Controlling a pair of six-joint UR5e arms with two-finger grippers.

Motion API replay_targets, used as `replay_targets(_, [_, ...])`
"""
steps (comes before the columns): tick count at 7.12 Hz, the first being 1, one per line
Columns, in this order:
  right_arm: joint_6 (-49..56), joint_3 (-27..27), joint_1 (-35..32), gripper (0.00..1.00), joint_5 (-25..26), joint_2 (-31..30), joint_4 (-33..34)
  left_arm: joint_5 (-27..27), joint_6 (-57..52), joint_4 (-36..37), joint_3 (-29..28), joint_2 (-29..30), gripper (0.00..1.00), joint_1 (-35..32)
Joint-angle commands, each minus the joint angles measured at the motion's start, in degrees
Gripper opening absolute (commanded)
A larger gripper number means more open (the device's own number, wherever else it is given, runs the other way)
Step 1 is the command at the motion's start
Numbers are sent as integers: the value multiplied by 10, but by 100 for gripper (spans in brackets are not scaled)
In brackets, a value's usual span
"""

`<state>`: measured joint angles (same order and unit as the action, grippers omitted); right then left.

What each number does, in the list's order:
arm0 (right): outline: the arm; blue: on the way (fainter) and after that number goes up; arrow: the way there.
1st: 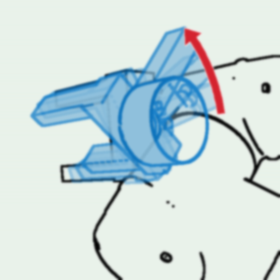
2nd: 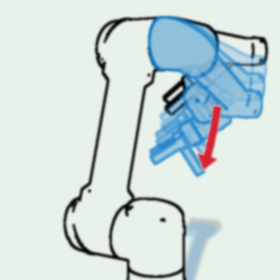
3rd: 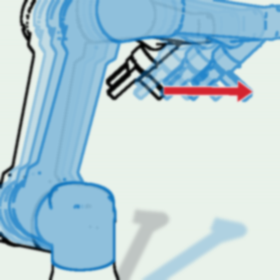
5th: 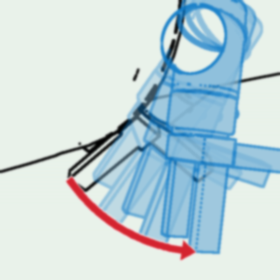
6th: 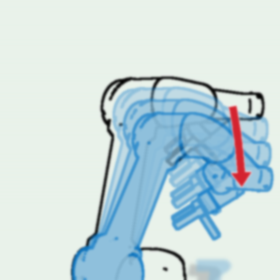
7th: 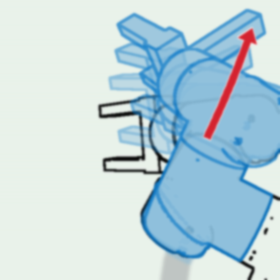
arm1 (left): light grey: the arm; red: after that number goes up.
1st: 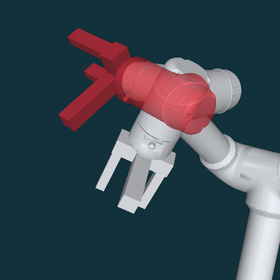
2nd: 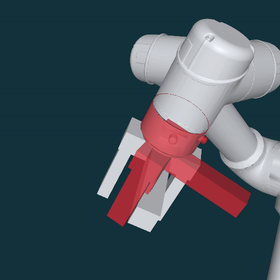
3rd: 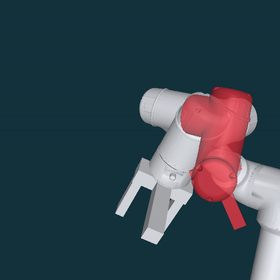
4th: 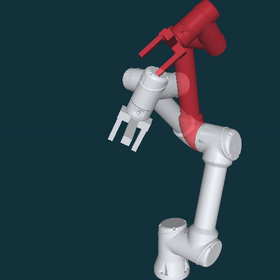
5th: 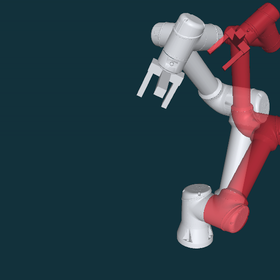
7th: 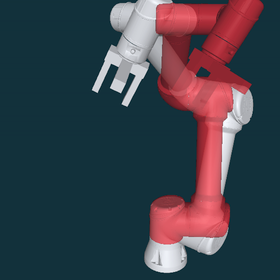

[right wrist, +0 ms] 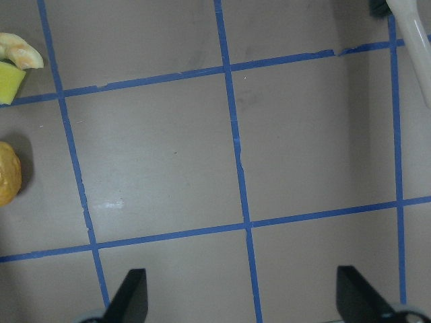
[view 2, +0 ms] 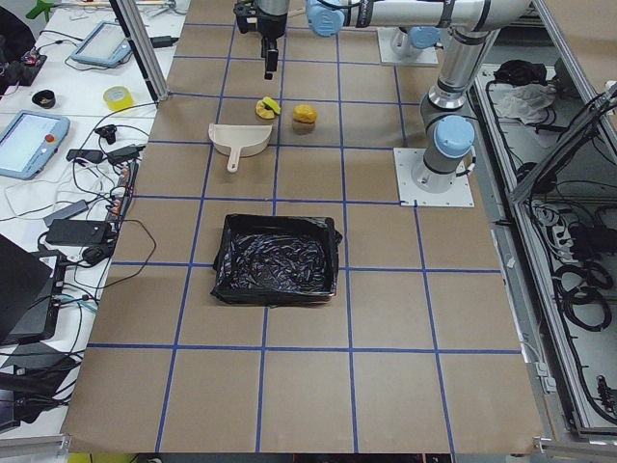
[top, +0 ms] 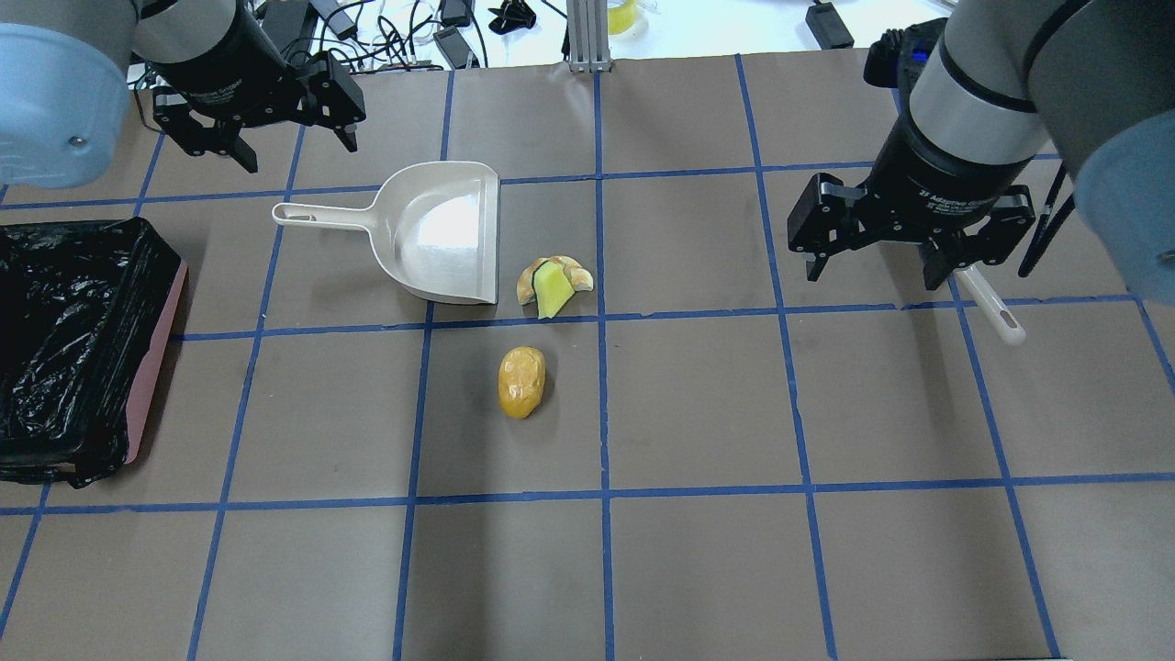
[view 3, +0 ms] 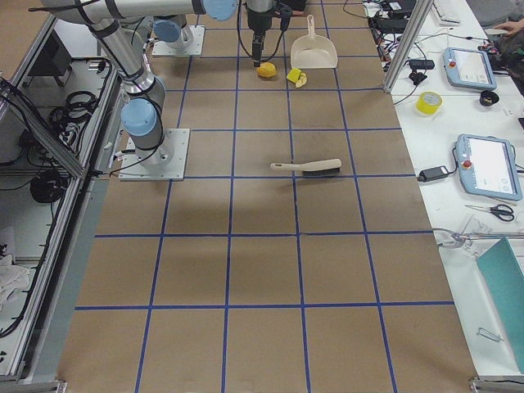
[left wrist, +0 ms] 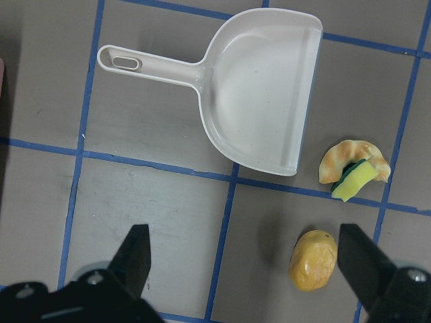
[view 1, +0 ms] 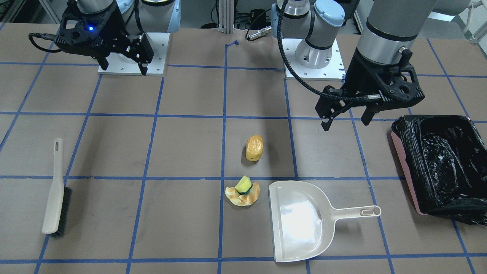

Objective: Sweep and dump trash into bin
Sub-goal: 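Move the left gripper toward the dustpan while the right moves toward the brush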

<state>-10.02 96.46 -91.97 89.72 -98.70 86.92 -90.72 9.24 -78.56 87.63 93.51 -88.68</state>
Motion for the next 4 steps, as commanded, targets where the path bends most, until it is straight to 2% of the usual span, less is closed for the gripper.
replay_targets(1, [-1, 2, 0, 100, 1, 0, 2, 3, -9, -2, 2, 4, 86, -3])
replay_targets(2, [0, 8, -1, 100, 9, 5, -3, 6, -10, -2, 2, 4, 100, -3])
replay_targets(4, [1, 7, 1, 100, 18, 19, -6, 8, -20, -5, 2, 6, 100, -5])
